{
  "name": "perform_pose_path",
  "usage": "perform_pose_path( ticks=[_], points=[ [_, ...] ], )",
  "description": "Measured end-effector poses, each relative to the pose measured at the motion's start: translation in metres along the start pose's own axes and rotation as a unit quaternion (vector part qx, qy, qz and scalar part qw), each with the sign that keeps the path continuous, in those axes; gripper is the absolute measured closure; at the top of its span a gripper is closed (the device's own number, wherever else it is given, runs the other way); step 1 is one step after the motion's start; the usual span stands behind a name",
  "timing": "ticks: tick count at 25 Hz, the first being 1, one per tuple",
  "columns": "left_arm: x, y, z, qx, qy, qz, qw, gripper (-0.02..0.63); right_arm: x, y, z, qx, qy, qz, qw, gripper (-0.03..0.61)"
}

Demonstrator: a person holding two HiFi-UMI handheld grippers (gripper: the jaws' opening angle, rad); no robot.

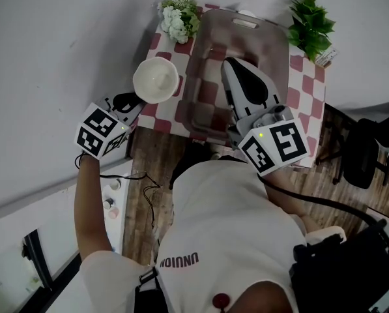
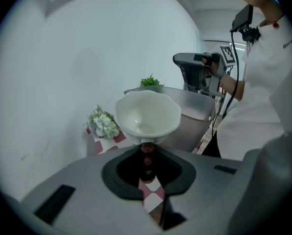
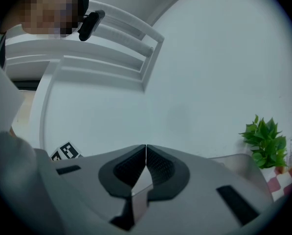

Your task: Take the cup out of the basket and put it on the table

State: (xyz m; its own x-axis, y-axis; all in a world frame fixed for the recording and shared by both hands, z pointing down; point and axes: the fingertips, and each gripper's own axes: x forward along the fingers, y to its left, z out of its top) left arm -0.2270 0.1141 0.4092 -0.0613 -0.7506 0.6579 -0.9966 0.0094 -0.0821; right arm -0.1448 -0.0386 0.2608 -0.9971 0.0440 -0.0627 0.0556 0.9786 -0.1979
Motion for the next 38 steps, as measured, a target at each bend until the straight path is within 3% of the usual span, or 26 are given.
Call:
perform_pose_path(
  ticks=[18, 38],
  points=[
    [0.038, -0.016, -0.039, -0.049, 0.024, -0.033, 0.998, 0.568, 0.014, 0.002, -0.003, -0.002, 0.013, 0.009, 1.0, 0.56],
    [0.073, -0.015, -0.082, -0.106, 0.06, -0.04, 0.9918, 0.568, 0.024, -0.002, -0.007, 0.008, 0.017, 0.012, 1.0, 0.56]
  ],
)
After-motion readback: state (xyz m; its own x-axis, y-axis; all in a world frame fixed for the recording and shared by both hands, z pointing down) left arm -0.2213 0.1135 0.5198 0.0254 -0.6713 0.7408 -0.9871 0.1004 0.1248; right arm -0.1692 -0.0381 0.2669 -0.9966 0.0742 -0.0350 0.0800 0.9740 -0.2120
